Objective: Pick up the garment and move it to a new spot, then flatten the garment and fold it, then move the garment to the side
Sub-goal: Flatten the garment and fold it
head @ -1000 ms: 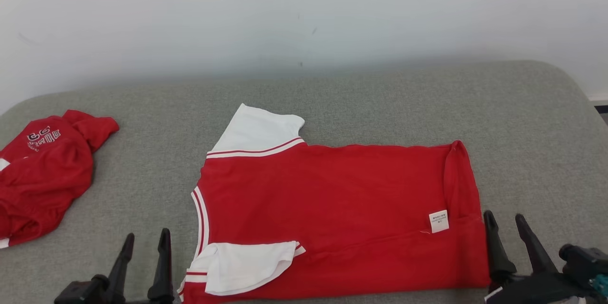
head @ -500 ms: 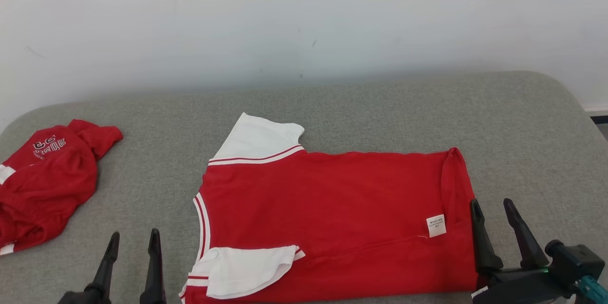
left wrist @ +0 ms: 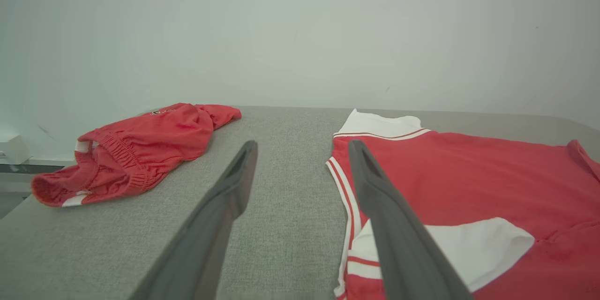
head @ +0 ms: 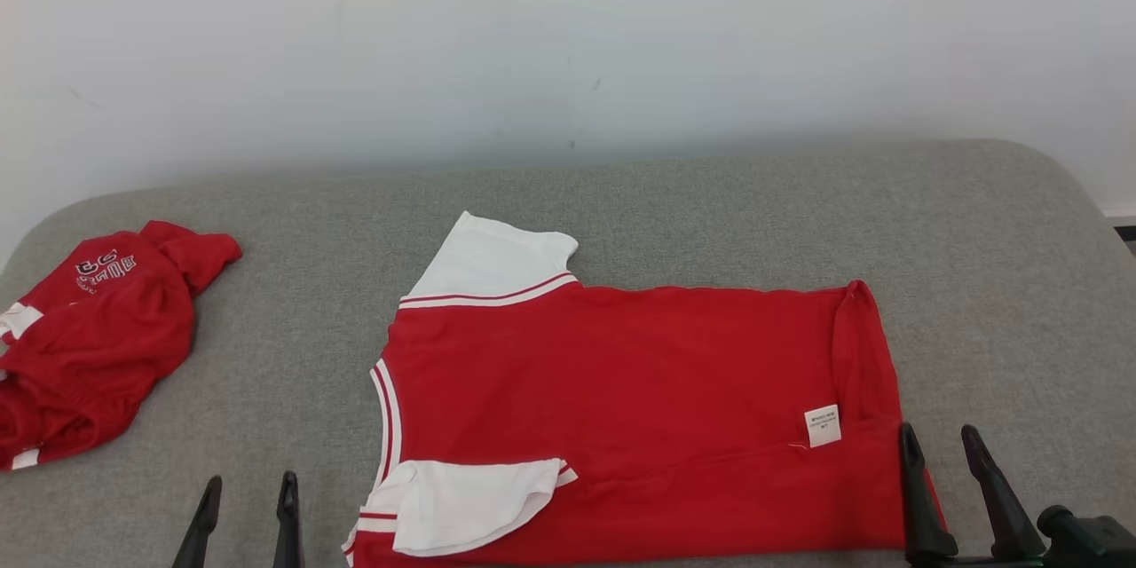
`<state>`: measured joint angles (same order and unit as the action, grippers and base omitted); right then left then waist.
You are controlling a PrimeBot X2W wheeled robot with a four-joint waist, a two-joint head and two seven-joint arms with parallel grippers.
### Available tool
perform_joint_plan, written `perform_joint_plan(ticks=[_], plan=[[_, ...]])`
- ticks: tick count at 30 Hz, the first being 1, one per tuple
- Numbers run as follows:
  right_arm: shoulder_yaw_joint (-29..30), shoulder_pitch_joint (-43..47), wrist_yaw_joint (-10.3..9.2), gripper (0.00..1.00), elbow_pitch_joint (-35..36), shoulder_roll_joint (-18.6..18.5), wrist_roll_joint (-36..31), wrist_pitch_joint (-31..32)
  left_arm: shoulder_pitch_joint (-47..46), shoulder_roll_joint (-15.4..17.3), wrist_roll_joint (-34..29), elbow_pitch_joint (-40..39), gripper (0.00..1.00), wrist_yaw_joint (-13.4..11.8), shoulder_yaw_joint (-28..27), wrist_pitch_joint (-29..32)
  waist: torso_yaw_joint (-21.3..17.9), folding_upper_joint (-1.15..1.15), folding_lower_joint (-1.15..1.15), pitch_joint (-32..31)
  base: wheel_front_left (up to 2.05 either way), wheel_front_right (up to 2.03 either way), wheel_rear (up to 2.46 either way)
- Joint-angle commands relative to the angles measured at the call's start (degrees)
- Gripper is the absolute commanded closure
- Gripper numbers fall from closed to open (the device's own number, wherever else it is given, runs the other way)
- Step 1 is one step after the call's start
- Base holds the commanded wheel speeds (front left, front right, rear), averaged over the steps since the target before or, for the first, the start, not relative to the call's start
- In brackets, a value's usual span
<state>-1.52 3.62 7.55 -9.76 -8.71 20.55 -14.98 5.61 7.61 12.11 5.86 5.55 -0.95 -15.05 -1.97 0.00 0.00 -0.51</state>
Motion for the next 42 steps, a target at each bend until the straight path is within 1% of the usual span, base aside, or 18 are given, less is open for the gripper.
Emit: perform_joint_plan(ticks=[1, 5, 14, 18, 23, 28, 34, 39, 42], plan=[[0.26, 0.67, -0.14, 0.00, 0.24, 0.27, -0.55, -0.26, 0.66, -0.19, -1.04, -0.07, 0.00, 0.15, -0.35, -0.18, 0.09, 0.00, 0.00, -0.04, 0.00, 0.00, 0.00], [0.20, 1.34, -0.14, 0.00, 0.19, 0.56, -0.80, -0.26, 0.89, -0.60, -1.31, 0.01, 0.00, 0.40, -0.57, -0.18, 0.25, 0.00, 0.00, -0.01, 0.00, 0.00, 0.00], [0.16, 0.93, -0.14, 0.00, -0.43, -0.11, -0.59, -0.27, 1.04, -1.08, -2.31, 0.32, 0.00, 0.87, -1.13, -0.18, 0.25, 0.00, 0.00, 0.37, 0.00, 0.00, 0.00], [0.02, -0.42, -0.14, 0.00, -1.23, -0.55, -1.16, -0.26, -0.51, -0.73, -1.83, 1.25, 0.00, 1.24, -1.00, -0.18, 0.04, 0.00, 0.00, 0.86, 0.00, 0.00, 0.00], [-0.34, -4.71, -0.14, 0.00, -3.51, -1.52, -2.07, 0.21, -4.56, 2.43, -1.03, 2.87, 0.00, 1.65, 0.18, -0.01, -0.73, 0.00, 0.00, 2.80, 0.00, 0.00, 0.00], [0.70, -12.01, -0.14, 0.00, -7.47, -3.02, -2.52, 3.16, -12.86, 6.25, 1.18, 4.63, 0.00, 2.01, 3.09, 3.34, -1.16, 0.00, 0.00, 6.79, 0.00, 0.00, 0.00], [0.07, -23.66, -0.14, 0.00, -12.91, -4.15, -2.56, 8.28, -26.45, 11.97, 6.07, 7.91, 0.00, 1.86, 10.05, 8.26, -2.34, 0.00, 0.00, 13.93, 0.00, 0.00, 0.00], [-1.80, -33.42, -0.14, 0.00, -17.86, -3.86, -2.90, 12.97, -38.51, 16.80, 10.63, 11.90, 0.00, 1.86, 16.10, 12.28, -4.19, 0.00, 0.00, 19.53, 0.00, 0.00, 0.00], [-3.32, -38.09, -0.14, 0.00, -20.69, -3.65, -3.26, 15.39, -45.20, 18.96, 13.24, 14.86, 0.00, 1.87, 19.62, 14.92, -5.46, 0.00, 0.00, 22.05, 0.00, 0.00, 0.00]])
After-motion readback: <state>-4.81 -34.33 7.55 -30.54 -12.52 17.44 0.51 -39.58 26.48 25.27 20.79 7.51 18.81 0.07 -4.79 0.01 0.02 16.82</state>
